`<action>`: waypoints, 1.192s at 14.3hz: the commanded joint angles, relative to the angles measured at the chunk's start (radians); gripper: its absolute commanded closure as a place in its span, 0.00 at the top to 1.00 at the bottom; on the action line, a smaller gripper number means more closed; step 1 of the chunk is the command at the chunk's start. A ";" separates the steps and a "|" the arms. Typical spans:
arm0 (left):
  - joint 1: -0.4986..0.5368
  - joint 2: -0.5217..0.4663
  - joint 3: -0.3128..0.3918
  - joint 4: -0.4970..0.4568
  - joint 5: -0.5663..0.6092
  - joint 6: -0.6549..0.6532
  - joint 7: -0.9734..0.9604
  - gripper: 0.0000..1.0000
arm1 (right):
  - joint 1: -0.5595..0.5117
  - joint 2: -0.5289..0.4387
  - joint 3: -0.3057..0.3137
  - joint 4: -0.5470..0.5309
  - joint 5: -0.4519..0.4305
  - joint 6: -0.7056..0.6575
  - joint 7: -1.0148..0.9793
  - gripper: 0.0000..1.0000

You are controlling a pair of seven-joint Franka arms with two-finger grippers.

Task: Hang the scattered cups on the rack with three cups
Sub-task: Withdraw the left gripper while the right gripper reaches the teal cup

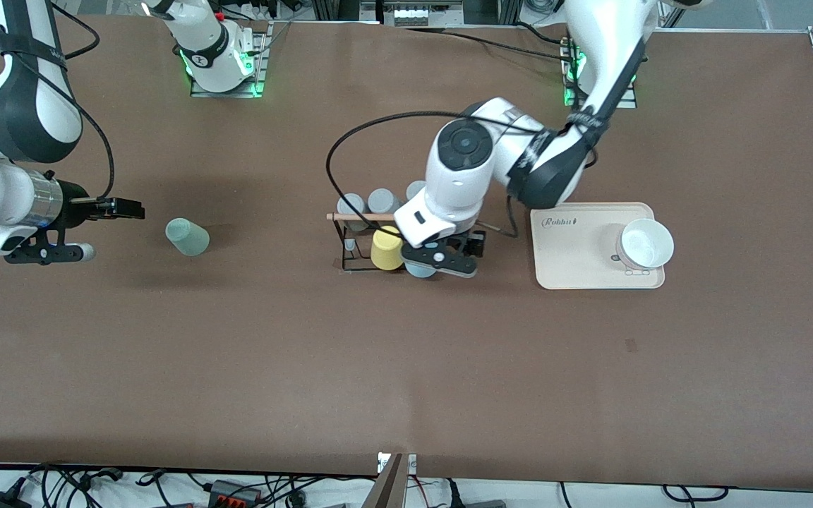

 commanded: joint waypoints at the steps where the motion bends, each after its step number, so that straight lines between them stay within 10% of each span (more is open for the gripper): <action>1: 0.076 -0.110 -0.005 -0.018 0.002 -0.120 0.005 1.00 | 0.010 0.042 0.001 0.005 0.009 0.036 0.003 1.00; 12: 0.480 -0.301 0.000 -0.012 -0.012 -0.617 0.493 1.00 | 0.033 0.075 -0.005 -0.284 0.012 0.390 0.054 1.00; 17: 0.512 -0.470 0.102 -0.245 -0.184 -0.309 0.485 1.00 | 0.002 0.104 -0.005 -0.341 0.014 0.455 0.054 1.00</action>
